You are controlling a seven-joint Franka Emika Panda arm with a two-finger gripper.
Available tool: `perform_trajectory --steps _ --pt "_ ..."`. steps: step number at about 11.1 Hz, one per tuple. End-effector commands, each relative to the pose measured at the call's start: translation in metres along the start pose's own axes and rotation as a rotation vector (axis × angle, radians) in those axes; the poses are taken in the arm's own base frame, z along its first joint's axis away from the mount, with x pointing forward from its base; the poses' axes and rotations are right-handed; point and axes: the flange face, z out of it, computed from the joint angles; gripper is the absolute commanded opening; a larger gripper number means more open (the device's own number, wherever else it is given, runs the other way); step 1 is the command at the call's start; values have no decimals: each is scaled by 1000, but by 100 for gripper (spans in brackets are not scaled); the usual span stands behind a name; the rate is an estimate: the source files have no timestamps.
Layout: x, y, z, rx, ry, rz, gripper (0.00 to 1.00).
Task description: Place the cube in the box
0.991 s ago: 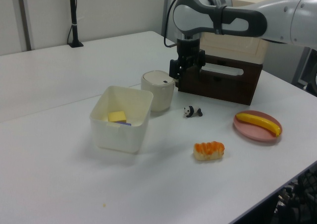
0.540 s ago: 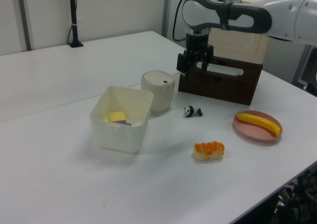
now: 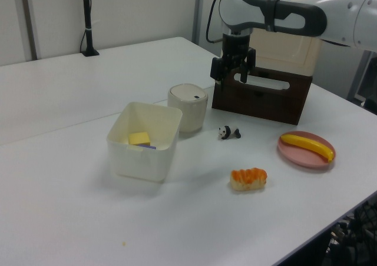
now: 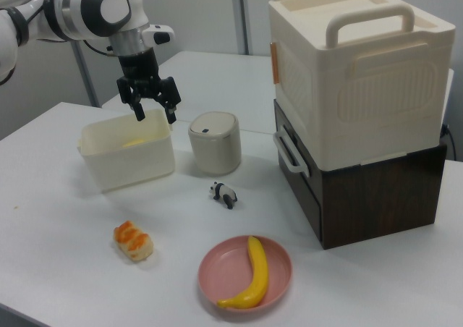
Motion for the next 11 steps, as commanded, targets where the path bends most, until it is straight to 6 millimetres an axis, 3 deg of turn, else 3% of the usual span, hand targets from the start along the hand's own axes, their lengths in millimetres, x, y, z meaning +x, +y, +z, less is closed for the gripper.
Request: perform_trajectory --steps 1,4,11 --pt "-6 -5 -3 2 7 5 100" --pt "-8 -12 -2 0 -13 -5 100" --pt "-10 -6 0 1 -35 -8 100"
